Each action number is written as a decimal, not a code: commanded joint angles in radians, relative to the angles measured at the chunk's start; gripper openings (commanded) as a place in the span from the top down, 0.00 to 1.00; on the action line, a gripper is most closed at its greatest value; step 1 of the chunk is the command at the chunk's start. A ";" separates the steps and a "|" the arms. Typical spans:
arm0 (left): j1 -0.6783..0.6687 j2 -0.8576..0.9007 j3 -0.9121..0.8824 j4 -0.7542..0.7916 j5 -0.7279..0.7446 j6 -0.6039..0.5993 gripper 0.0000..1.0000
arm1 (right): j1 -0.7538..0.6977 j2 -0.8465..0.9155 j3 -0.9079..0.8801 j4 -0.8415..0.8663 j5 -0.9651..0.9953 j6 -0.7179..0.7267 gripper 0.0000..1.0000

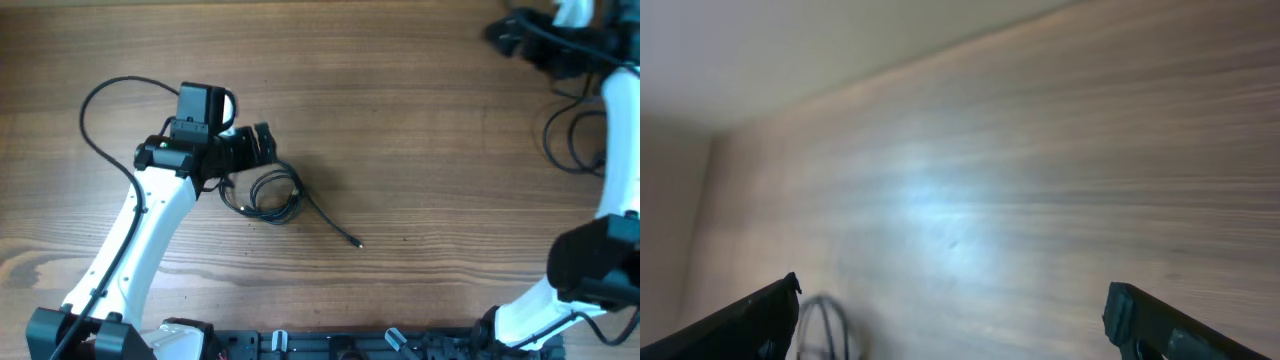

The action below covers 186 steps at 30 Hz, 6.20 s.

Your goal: Untangle cables

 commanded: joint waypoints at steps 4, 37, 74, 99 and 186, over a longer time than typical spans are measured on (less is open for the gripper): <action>0.001 0.070 -0.039 -0.039 0.074 0.337 0.02 | 0.109 0.016 -0.005 -0.013 0.096 -0.043 0.00; -0.019 0.337 -0.066 0.076 0.197 0.463 0.50 | 0.123 0.016 -0.005 -0.024 0.114 -0.042 0.00; -0.058 0.385 0.282 0.286 0.262 -0.093 0.96 | 0.189 0.019 -0.005 -0.029 0.114 -0.040 0.00; 0.023 0.317 0.282 0.493 0.477 -0.699 0.96 | 0.446 0.108 -0.011 0.034 0.103 0.115 0.44; 0.022 0.318 0.275 -0.032 0.036 -0.309 0.96 | 0.120 0.088 -0.059 0.006 0.145 0.087 0.96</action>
